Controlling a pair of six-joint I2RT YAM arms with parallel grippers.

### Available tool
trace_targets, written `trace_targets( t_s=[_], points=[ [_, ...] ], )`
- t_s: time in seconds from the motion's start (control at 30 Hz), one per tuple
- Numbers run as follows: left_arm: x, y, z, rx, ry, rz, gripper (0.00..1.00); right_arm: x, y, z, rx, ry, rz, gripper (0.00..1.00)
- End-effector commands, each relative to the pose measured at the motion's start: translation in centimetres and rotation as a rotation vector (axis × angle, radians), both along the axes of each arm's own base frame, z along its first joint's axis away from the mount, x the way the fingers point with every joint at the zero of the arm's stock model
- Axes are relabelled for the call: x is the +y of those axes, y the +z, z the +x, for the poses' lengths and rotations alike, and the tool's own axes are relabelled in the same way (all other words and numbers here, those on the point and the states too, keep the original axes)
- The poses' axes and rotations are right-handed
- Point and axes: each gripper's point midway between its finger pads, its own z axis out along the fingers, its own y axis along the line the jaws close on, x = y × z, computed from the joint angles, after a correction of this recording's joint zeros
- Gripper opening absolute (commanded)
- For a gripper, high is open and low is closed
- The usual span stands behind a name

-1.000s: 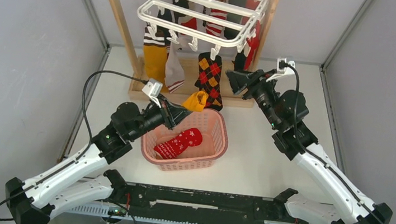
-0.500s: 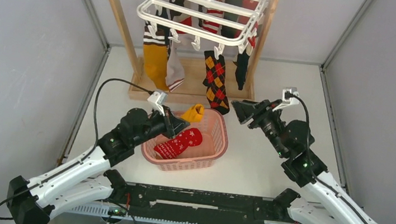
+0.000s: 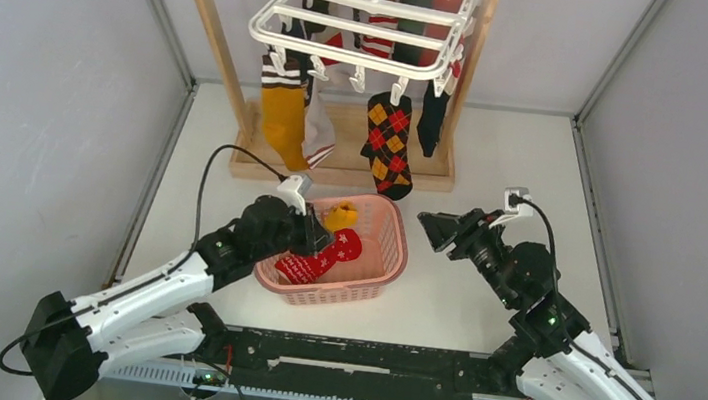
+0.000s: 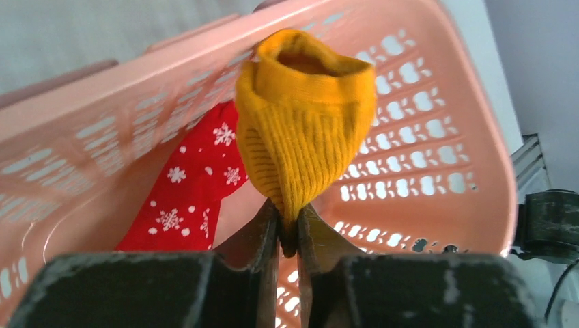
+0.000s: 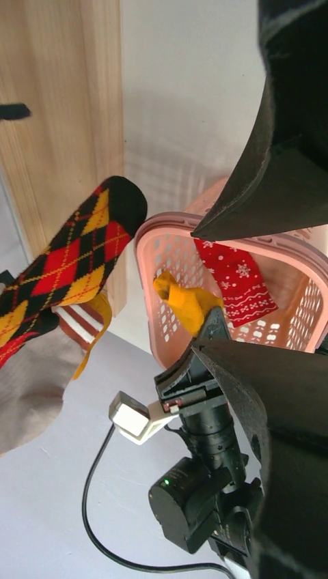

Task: Remove the socks clipped to the hanger
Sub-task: Place the sock in the bin.

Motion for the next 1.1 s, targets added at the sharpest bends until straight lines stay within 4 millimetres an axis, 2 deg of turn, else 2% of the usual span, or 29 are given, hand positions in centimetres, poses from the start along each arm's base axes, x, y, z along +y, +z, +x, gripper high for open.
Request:
trace_targets(
  t_s=[0.0,0.2,0.3,0.4,0.43,0.5,0.7,0.83,1.07],
  points=[
    [0.3,-1.5,0.0,0.047,0.029,0.050,0.22,0.0,-0.3,-0.6,0.015,0.002,0.023,0.62],
    [1.2,-2.5,0.3,0.068,0.075,0.136,0.46,0.1,-1.1,-1.5,0.040,0.023,0.011,0.62],
    [1.4,-2.4,0.5,0.070,0.090,0.158,0.53,0.2,-1.5,-1.9,0.055,0.032,0.007,0.63],
    [1.5,-2.0,0.5,0.060,0.098,0.185,0.68,0.3,-2.2,-2.3,0.079,0.044,-0.007,0.63],
    [1.5,-1.7,0.6,0.055,0.099,0.191,0.70,0.3,-2.4,-2.5,0.087,0.050,-0.011,0.64],
    [1.7,-1.4,0.5,0.048,0.102,0.210,0.99,0.5,-2.9,-2.9,0.107,0.061,-0.020,0.64],
    [2.5,0.0,0.1,0.025,0.132,0.243,1.00,0.6,-3.9,-4.0,0.149,0.089,-0.036,0.65],
    [4.2,1.5,0.2,-0.003,0.193,0.277,1.00,0.6,-4.0,-4.6,0.159,0.105,-0.038,0.65],
    [5.1,3.9,-1.4,-0.041,0.188,0.194,1.00,-0.1,-5.3,-5.6,0.223,0.107,-0.055,0.69]
  ],
)
